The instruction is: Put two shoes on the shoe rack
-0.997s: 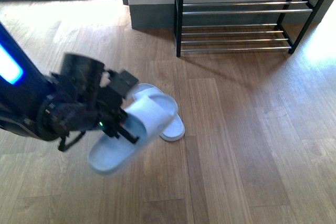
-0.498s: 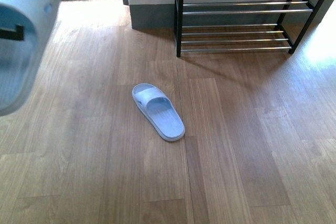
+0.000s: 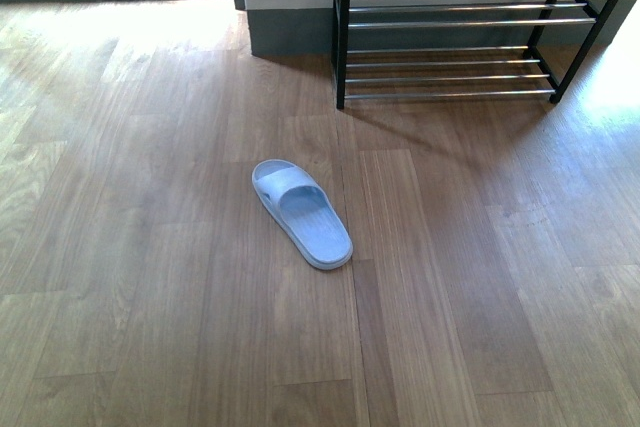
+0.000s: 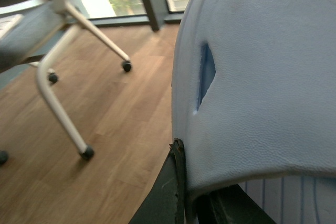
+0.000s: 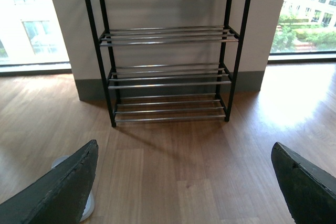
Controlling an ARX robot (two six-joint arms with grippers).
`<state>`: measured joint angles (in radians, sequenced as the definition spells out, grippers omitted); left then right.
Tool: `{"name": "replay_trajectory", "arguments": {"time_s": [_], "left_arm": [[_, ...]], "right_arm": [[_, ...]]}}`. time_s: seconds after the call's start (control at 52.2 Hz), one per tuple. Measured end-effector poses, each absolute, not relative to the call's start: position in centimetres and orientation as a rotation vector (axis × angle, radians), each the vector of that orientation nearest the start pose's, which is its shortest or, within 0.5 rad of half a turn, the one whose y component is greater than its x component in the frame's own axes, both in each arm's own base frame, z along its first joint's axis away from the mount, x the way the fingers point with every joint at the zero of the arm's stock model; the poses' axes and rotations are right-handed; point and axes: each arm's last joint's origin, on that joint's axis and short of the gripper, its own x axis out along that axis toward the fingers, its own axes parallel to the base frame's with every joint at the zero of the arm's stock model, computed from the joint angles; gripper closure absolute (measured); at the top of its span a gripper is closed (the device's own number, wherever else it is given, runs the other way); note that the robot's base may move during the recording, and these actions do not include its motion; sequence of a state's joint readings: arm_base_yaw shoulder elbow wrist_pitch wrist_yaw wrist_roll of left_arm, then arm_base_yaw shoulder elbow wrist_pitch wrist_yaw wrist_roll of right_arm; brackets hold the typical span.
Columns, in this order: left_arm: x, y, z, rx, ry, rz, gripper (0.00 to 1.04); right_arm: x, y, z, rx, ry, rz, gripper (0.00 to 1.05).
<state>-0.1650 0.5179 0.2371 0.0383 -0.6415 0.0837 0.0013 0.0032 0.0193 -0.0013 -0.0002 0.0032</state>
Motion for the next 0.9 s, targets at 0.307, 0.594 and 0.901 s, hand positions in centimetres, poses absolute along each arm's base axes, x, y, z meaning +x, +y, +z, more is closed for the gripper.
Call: {"name": "replay_trajectory", "arguments": {"time_s": [0.307, 0.594, 0.901], "left_arm": [[12.5, -0.26, 20.3, 0.164, 0.216, 0.463, 1.03], [12.5, -0.24, 20.27, 0.165, 0.217, 0.467, 1.03], [12.5, -0.25, 20.27, 0.164, 0.217, 0.462, 1.03]], "right_arm": [[9.66, 0.01, 16.98, 0.003, -0.015, -0.001, 0.09], [9.67, 0.01, 16.97, 0.003, -0.015, 0.002, 0.09], [9.67, 0.0, 16.97, 0.003, -0.015, -0.002, 0.09]]}}
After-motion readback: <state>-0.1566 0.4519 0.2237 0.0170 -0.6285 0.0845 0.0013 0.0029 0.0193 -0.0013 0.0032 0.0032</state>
